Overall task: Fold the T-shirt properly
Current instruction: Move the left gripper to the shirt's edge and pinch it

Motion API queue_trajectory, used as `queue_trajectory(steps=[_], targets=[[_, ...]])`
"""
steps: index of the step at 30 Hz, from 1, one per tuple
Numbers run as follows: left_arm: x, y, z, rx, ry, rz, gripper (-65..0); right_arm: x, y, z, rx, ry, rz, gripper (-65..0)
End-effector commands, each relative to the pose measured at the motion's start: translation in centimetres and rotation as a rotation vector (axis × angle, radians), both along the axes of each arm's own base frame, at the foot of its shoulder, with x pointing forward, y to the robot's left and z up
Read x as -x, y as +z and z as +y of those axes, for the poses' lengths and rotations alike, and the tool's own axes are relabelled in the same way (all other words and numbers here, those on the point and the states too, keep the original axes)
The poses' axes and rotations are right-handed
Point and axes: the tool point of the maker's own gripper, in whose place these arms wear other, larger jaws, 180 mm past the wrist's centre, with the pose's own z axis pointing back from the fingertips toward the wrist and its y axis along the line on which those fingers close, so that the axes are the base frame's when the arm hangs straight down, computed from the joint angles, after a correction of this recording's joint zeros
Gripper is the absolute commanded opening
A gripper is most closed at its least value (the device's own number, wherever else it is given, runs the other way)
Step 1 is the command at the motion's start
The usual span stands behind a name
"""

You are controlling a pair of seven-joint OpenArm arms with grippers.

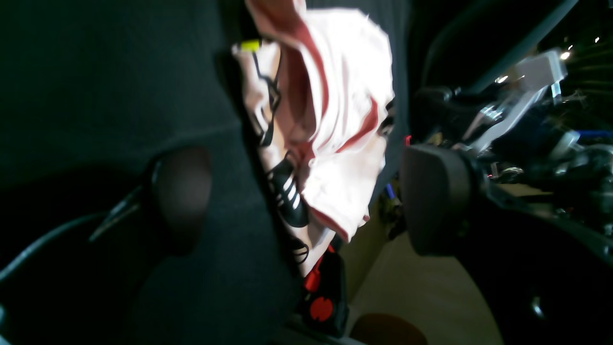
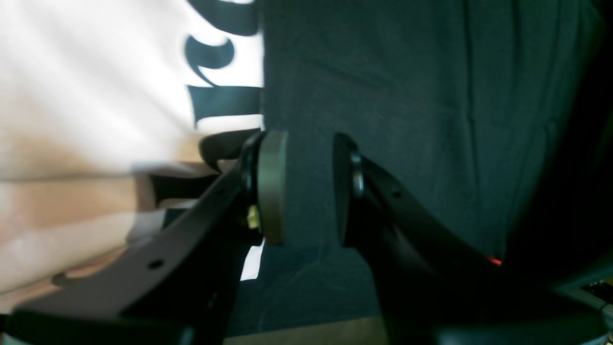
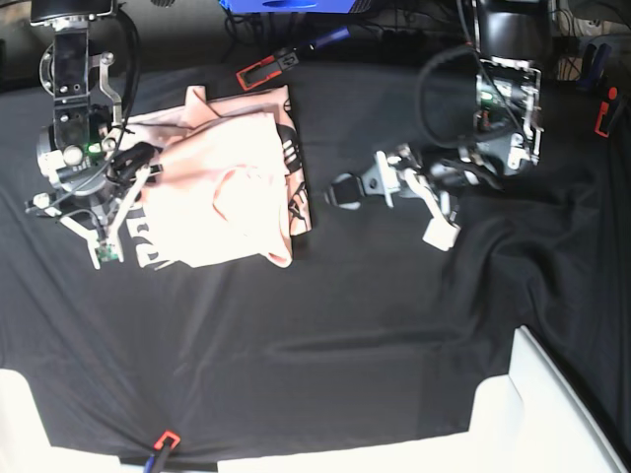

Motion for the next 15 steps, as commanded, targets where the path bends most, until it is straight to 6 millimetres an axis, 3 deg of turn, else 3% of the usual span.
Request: queue_trajectory(steps=[1,8,15], targets=[[-0.7,0.9,-0.4,0.017,-0.002,-0.033,-4.5,-1.0,1.0,-0.2,0.007,0.004,-0.046,-49.6],[-0.2,-0.2,-3.4,0.087,0.007,0.021,-4.5,-0.9,0.9,0.0,0.005,0.009,-0.045,-49.8],[-0.5,-2.7,-4.4,0.130,0.051,0.120,-4.5,-0.9,0.9,0.0,0.005,0.007,-0.044,-49.8]])
